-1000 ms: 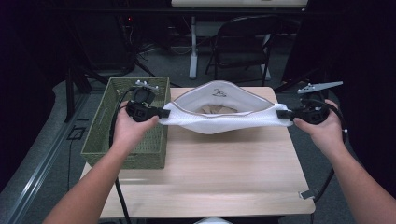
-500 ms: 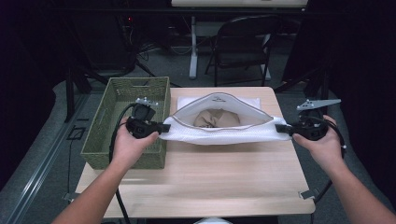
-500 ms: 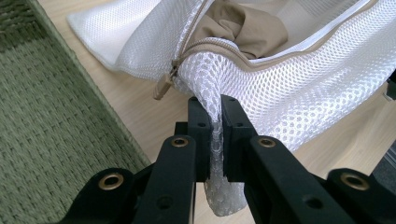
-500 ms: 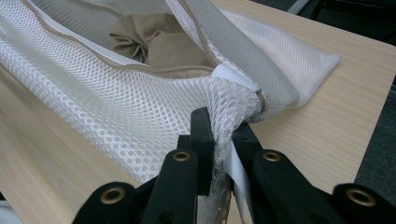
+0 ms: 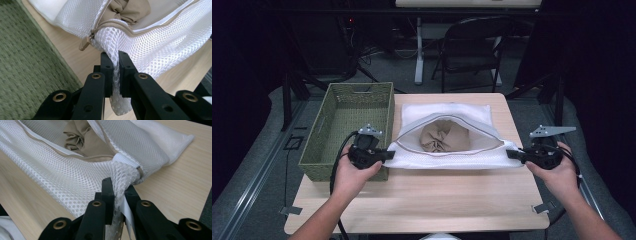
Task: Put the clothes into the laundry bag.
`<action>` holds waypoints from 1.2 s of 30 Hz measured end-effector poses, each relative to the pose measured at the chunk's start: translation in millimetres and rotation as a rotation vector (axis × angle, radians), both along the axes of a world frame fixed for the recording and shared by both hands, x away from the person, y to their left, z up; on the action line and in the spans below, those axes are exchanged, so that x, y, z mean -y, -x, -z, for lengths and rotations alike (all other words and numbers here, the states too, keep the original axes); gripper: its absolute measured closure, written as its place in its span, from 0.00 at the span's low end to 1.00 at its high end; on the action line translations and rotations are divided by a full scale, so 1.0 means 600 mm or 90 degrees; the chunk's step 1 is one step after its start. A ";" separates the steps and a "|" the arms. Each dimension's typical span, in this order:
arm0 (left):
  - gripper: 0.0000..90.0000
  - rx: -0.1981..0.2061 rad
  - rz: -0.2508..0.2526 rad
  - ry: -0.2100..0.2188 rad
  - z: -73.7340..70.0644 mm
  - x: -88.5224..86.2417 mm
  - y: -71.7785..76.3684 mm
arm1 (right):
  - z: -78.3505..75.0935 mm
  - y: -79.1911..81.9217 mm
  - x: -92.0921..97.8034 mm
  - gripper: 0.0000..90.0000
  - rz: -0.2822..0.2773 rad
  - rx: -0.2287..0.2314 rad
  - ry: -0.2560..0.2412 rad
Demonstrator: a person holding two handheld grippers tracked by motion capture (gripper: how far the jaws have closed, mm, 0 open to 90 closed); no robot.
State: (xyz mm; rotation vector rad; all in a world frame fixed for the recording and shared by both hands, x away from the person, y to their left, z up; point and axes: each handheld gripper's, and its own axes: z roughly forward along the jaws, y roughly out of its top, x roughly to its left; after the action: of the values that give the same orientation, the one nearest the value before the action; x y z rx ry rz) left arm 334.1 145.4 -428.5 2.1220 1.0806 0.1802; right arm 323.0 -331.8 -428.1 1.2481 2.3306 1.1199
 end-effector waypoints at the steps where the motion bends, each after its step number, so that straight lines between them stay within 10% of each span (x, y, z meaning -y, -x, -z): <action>1: 0.94 0.000 0.000 0.002 0.005 0.000 0.004 | 0.005 0.004 0.001 0.92 0.003 -0.001 -0.001; 22: 0.94 -0.013 -0.012 0.007 0.108 -0.009 0.050 | 0.108 0.060 -0.004 0.92 0.022 -0.021 -0.026; 36: 0.93 -0.045 -0.013 -0.025 0.166 -0.002 0.063 | 0.158 0.078 -0.021 0.92 0.015 -0.033 0.041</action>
State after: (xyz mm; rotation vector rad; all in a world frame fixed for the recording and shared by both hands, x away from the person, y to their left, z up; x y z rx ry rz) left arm 296.0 146.5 -527.9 2.1677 1.1483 0.1377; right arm 276.4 -319.4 -522.6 1.2937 2.3630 1.0091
